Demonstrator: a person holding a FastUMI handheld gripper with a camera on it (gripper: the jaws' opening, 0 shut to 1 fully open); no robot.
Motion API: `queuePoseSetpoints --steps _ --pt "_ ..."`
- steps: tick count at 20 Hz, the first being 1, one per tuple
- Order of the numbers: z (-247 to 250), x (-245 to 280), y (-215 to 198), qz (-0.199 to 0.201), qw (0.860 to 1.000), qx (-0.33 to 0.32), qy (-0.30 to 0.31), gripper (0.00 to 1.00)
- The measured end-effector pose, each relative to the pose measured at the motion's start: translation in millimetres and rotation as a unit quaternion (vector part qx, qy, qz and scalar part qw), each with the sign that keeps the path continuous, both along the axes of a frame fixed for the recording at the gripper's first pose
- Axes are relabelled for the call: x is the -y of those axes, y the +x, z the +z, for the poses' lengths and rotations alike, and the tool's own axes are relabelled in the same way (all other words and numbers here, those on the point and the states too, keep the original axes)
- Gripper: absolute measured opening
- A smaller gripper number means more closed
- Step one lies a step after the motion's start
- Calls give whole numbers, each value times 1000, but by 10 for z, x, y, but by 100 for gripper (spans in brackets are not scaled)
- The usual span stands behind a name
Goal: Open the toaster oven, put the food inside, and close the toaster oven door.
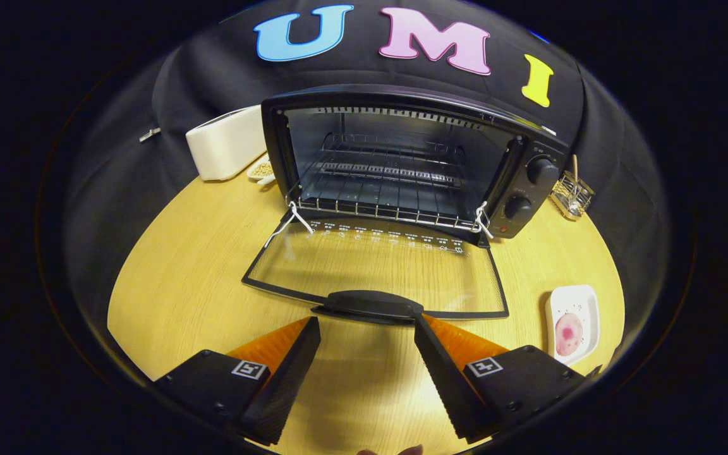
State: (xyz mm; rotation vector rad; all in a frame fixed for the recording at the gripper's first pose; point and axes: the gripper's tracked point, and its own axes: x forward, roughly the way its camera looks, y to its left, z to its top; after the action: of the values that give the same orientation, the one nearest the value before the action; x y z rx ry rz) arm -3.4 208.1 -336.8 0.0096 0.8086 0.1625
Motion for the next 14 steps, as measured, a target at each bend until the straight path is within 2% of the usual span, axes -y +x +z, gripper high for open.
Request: queuePoseSetpoints --steps 8,14 --pt "509 323 -91 1 998 1 69 99" --pt "1048 876 -133 15 994 19 102 98"
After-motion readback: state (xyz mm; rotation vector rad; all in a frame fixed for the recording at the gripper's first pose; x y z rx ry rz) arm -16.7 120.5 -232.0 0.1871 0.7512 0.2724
